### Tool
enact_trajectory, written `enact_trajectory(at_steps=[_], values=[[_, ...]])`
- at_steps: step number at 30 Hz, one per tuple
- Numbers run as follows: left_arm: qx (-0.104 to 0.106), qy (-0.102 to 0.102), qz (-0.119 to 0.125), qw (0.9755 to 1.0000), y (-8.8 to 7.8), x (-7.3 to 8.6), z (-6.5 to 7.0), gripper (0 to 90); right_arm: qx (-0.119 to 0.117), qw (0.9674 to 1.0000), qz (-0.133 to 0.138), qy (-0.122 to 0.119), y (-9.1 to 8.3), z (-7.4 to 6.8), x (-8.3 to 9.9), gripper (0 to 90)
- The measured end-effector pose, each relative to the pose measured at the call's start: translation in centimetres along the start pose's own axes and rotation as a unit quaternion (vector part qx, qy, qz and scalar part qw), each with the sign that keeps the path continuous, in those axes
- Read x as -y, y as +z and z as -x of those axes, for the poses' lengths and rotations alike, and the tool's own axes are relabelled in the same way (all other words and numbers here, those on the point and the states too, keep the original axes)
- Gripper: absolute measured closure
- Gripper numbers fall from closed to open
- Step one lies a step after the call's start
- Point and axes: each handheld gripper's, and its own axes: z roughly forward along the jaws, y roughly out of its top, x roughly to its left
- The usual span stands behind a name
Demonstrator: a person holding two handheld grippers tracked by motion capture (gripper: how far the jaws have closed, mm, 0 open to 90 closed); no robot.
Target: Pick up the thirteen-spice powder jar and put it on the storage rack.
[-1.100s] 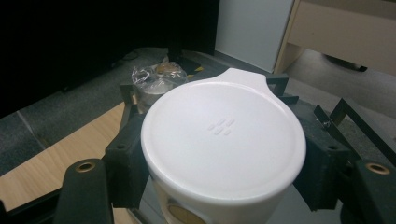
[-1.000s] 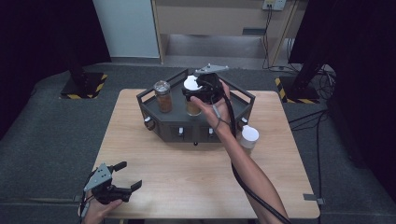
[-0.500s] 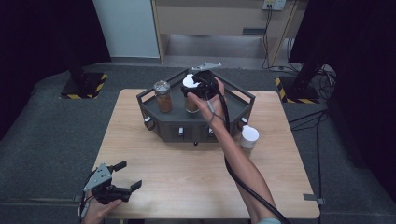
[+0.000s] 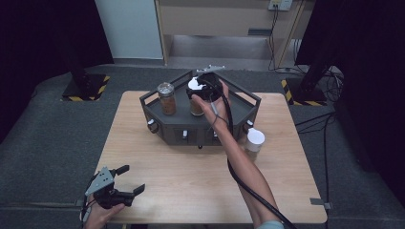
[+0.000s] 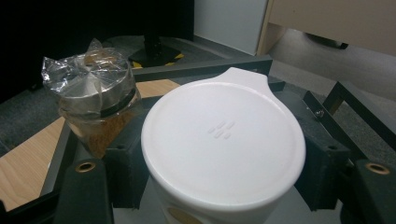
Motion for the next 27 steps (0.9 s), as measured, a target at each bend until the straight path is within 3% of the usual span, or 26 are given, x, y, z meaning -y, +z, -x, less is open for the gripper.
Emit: enact_trajectory(at_steps=[13,16,20,23,27], values=[[0.0,0.002,-0.002,1.0,0.0,-0.1,0.0,1.4,0.001,1.0,0.007,0.007,0.1,0.0,0.5,29.7],[0.0,0.002,-0.001,1.0,0.0,-0.1,0.0,1.4,-0.003,0.9997,0.017,0.016,0.0,0.2,0.8,21.3],[0.0,0.002,-0.002,1.0,0.1,-0.1,0.0,1.4,-0.01,0.9993,0.033,0.017,-1.1,0.5,0.9,12.2],[0.0,0.001,-0.002,1.0,0.1,-0.1,0.1,1.4,-0.004,0.9989,0.047,0.009,-2.2,0.4,1.0,10.1],[0.001,0.001,-0.003,1.0,0.1,-0.1,0.1,1.5,-0.018,0.9981,0.059,0.008,-4.1,1.0,1.0,9.1]])
